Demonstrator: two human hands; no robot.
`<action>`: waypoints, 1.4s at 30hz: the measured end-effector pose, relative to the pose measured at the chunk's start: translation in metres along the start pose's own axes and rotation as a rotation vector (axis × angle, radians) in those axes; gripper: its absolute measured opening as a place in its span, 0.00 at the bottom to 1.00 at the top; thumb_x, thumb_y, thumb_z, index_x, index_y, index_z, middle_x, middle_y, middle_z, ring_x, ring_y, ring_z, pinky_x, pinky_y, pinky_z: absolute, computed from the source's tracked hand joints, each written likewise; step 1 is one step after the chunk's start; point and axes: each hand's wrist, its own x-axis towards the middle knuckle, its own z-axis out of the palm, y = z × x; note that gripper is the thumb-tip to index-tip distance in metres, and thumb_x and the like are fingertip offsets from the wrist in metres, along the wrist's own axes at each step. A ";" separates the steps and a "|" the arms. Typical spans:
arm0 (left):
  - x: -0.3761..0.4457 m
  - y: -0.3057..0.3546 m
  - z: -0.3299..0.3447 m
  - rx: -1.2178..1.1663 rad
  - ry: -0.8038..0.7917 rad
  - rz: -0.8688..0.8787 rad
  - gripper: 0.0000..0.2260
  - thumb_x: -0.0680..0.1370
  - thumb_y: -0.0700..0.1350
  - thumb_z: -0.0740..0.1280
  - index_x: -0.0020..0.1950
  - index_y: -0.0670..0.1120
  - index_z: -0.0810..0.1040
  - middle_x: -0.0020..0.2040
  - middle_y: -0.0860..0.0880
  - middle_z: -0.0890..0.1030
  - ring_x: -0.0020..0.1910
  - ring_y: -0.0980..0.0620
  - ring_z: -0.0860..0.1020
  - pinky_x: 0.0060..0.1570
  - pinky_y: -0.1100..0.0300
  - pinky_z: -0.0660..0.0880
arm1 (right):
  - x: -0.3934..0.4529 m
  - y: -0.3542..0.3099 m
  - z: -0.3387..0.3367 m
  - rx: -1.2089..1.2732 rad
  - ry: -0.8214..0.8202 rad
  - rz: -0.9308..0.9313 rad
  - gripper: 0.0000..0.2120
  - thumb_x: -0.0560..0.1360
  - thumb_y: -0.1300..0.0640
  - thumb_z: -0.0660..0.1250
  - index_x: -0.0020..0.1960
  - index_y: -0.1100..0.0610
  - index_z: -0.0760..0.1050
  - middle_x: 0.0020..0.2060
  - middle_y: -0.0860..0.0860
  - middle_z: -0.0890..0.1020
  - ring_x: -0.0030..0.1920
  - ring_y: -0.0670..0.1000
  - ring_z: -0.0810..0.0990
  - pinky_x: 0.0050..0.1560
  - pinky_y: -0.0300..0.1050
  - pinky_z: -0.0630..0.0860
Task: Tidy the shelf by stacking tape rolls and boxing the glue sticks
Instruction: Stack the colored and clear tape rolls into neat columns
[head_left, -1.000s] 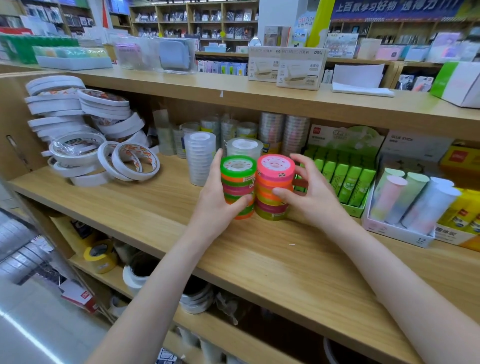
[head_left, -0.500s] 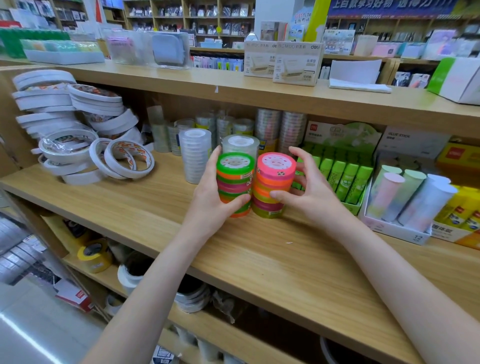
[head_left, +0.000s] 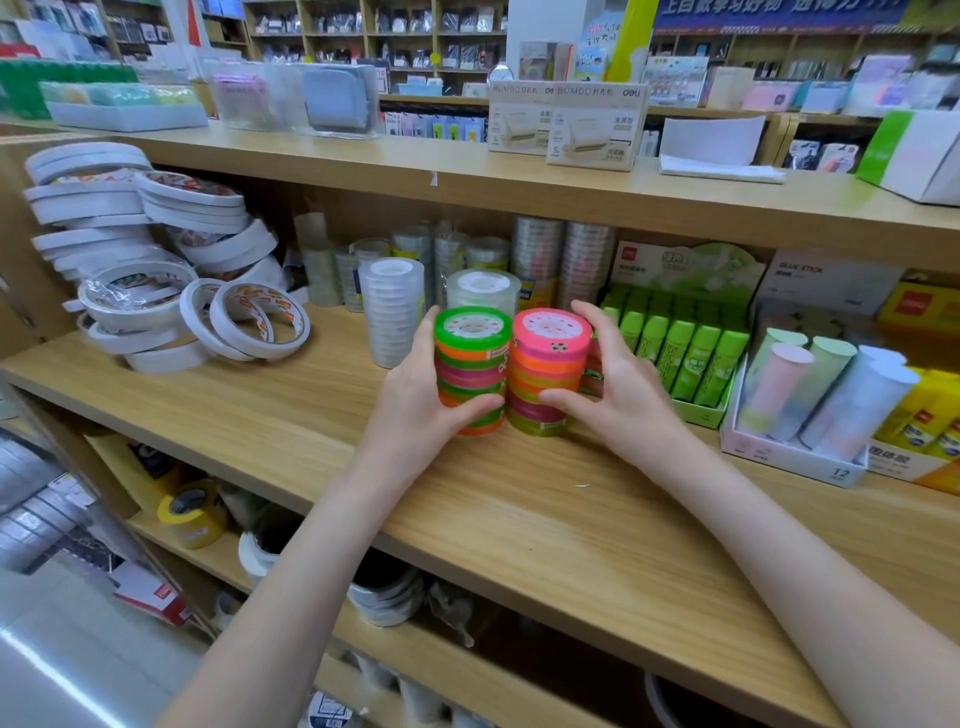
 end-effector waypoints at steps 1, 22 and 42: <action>0.000 -0.001 -0.001 -0.008 -0.020 0.002 0.46 0.66 0.47 0.76 0.75 0.41 0.52 0.67 0.47 0.71 0.61 0.60 0.68 0.53 0.85 0.58 | 0.000 0.000 -0.001 0.007 -0.002 0.006 0.43 0.67 0.58 0.74 0.74 0.53 0.52 0.63 0.53 0.74 0.62 0.50 0.73 0.56 0.30 0.63; 0.001 -0.010 0.006 -0.334 -0.091 -0.197 0.45 0.57 0.53 0.75 0.71 0.53 0.61 0.62 0.53 0.75 0.62 0.55 0.74 0.63 0.48 0.71 | 0.003 -0.001 -0.002 0.305 -0.056 0.183 0.37 0.68 0.62 0.73 0.69 0.49 0.57 0.63 0.54 0.74 0.58 0.47 0.74 0.61 0.42 0.70; -0.013 0.006 0.006 0.155 -0.038 -0.118 0.46 0.67 0.45 0.76 0.76 0.45 0.51 0.64 0.46 0.75 0.62 0.47 0.74 0.56 0.61 0.68 | -0.004 -0.003 -0.003 -0.024 0.015 0.113 0.46 0.64 0.56 0.77 0.73 0.48 0.52 0.61 0.50 0.75 0.58 0.45 0.72 0.58 0.38 0.68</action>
